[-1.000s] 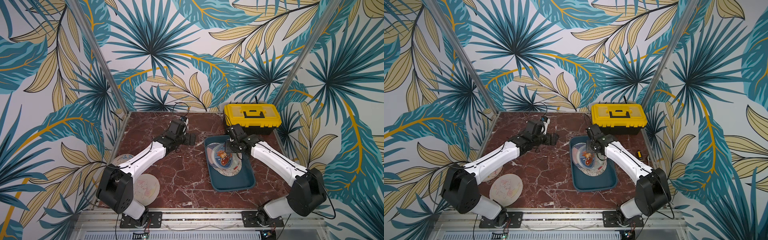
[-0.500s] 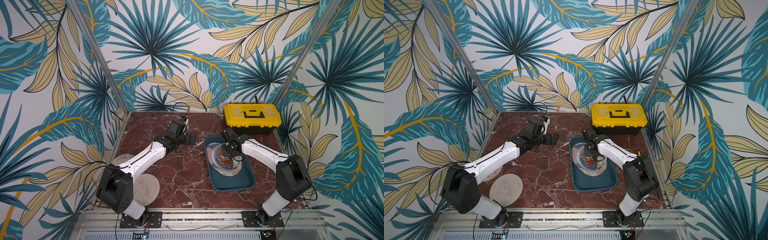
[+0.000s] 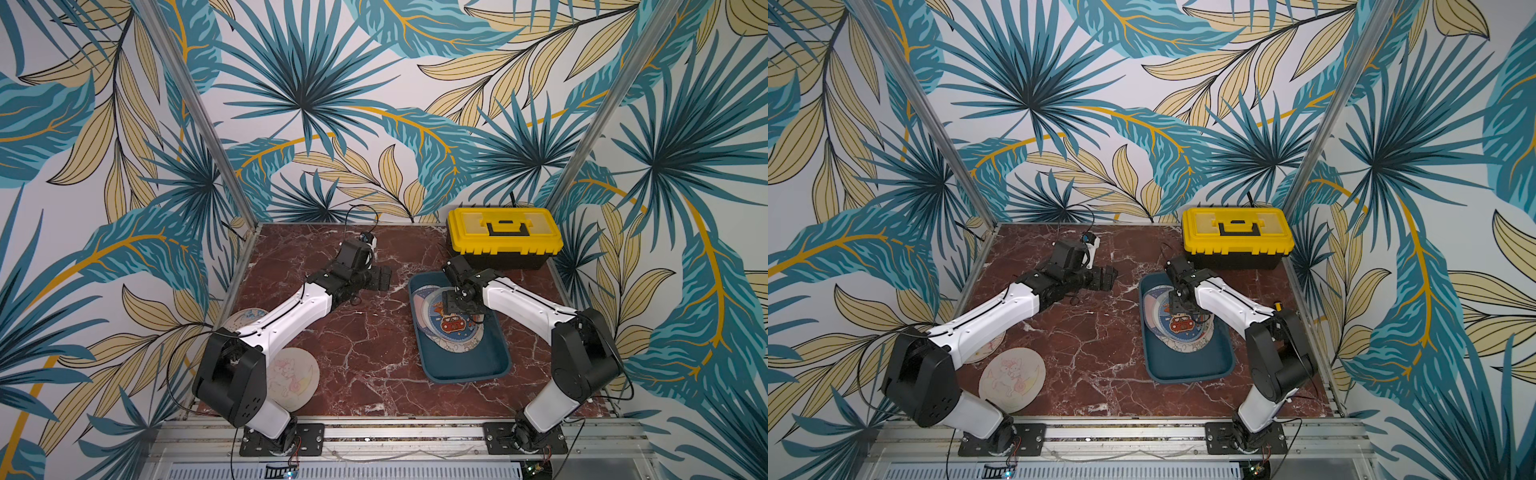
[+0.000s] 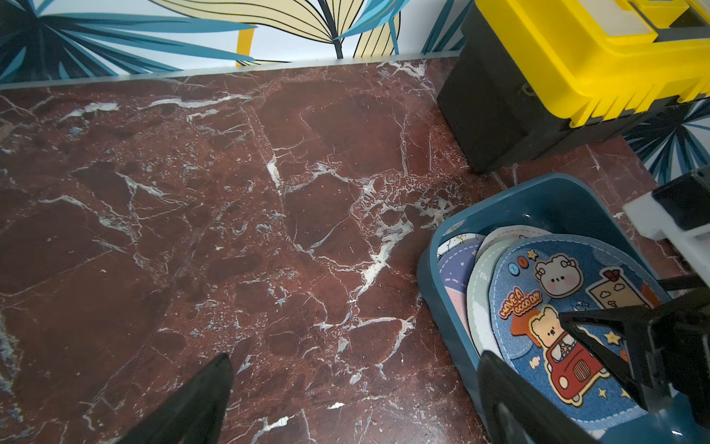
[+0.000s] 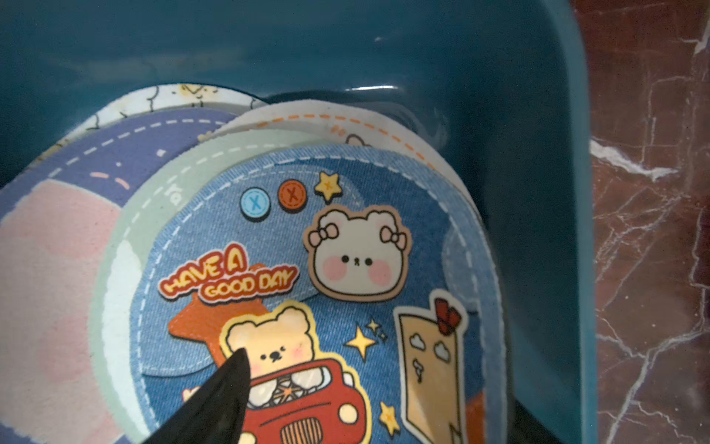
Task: Put the coasters into the storage box
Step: Place the coaster in the storage box.
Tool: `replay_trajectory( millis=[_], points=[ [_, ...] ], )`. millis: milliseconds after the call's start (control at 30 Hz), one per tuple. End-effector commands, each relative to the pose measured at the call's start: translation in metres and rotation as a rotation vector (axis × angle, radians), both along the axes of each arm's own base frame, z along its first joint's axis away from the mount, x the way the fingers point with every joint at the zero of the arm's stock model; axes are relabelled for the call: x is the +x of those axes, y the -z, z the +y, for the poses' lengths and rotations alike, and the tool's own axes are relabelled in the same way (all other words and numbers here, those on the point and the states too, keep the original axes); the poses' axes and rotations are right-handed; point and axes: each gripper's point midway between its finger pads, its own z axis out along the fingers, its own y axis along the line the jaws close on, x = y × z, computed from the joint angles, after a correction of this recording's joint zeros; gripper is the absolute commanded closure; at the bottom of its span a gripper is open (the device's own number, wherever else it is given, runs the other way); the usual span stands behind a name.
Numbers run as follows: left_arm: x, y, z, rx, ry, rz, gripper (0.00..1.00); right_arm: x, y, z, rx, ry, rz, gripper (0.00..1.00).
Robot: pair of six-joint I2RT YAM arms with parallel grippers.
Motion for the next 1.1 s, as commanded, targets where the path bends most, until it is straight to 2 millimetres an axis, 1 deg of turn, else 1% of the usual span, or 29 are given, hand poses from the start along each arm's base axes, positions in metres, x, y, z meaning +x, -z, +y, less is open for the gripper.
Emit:
replay_trajectory(
  millis=[0,167,300,433,500,533,733,933,1067],
  points=[
    [0.0,0.012,0.004,0.022,-0.001,0.011,0.0,-0.003,-0.014,-0.008,-0.027,0.017,-0.021,0.14],
    [0.0,0.014,0.007,0.03,-0.014,0.016,0.01,-0.005,-0.027,-0.021,-0.089,0.036,-0.039,0.08],
    [0.0,0.017,0.009,0.04,-0.027,0.028,0.0,-0.007,-0.046,-0.034,-0.149,0.057,-0.076,0.04],
    [-0.001,0.017,0.013,0.042,-0.044,0.036,0.0,-0.005,-0.062,-0.031,-0.106,0.049,-0.129,0.03],
    [-0.004,0.018,0.015,0.045,-0.051,0.047,0.0,-0.003,-0.068,-0.023,-0.058,0.032,-0.151,0.03],
    [-0.004,0.019,0.021,0.062,-0.08,0.05,0.0,-0.001,-0.071,-0.018,-0.026,0.019,-0.164,0.03],
    [-0.015,0.032,0.039,0.104,-0.167,0.123,0.0,0.008,-0.077,0.017,0.145,-0.068,-0.185,0.03],
    [-0.035,0.047,0.053,0.079,-0.259,0.212,0.01,0.014,-0.078,0.052,0.294,-0.146,-0.179,0.03],
    [-0.053,0.058,0.068,0.082,-0.331,0.259,0.0,0.018,-0.08,0.07,0.334,-0.188,-0.18,0.03]
  ],
)
